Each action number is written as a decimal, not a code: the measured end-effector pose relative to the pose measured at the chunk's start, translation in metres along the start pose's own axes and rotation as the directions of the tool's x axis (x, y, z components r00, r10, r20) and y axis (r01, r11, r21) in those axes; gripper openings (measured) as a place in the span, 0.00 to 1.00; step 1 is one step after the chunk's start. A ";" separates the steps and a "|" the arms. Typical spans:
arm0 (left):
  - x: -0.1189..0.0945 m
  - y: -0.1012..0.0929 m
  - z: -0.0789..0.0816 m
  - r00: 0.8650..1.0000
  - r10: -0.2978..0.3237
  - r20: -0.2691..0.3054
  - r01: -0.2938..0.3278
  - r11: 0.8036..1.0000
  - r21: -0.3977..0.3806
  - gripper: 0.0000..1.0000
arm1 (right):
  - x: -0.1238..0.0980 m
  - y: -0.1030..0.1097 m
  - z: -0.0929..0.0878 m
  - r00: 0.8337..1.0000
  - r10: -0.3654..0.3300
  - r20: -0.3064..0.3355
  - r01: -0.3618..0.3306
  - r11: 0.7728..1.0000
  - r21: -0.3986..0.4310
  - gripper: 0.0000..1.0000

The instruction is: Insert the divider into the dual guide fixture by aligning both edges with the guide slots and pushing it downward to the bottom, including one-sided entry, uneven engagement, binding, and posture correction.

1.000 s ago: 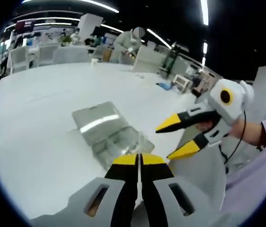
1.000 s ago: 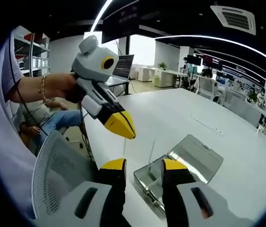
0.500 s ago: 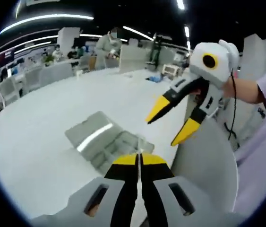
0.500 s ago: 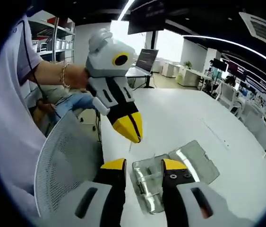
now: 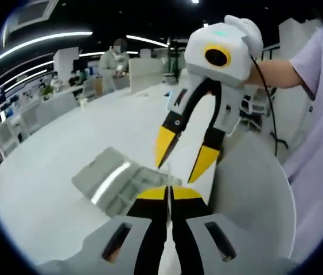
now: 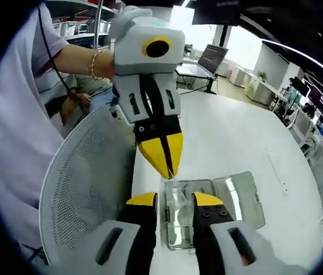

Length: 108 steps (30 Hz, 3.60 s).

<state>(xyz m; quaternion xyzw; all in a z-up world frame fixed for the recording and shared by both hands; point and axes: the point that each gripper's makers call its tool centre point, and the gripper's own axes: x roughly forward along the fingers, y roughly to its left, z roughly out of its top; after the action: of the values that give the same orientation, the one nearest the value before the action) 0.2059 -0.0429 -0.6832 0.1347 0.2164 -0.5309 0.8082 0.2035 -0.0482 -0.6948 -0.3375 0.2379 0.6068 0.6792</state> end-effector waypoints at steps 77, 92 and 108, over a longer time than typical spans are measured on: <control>-0.019 -0.013 -0.022 0.997 0.028 -0.076 -0.032 0.998 -0.053 0.44 | 0.010 0.005 -0.025 0.979 0.126 -0.160 -0.127 0.992 0.001 0.00; -0.055 -0.013 -0.029 0.992 0.106 -0.066 -0.113 0.987 -0.117 0.48 | 0.016 -0.007 -0.035 0.976 0.110 -0.190 -0.107 0.994 0.025 0.00; -0.081 -0.015 -0.031 0.980 0.192 -0.041 -0.196 0.967 -0.160 0.51 | 0.024 -0.024 -0.039 0.969 0.102 -0.225 -0.094 0.994 0.049 0.00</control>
<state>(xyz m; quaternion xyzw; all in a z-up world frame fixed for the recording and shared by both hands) 0.1576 0.0293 -0.6697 0.0954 0.2551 -0.4280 0.8618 0.2339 -0.0624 -0.7345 -0.3795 0.3417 0.5925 0.6231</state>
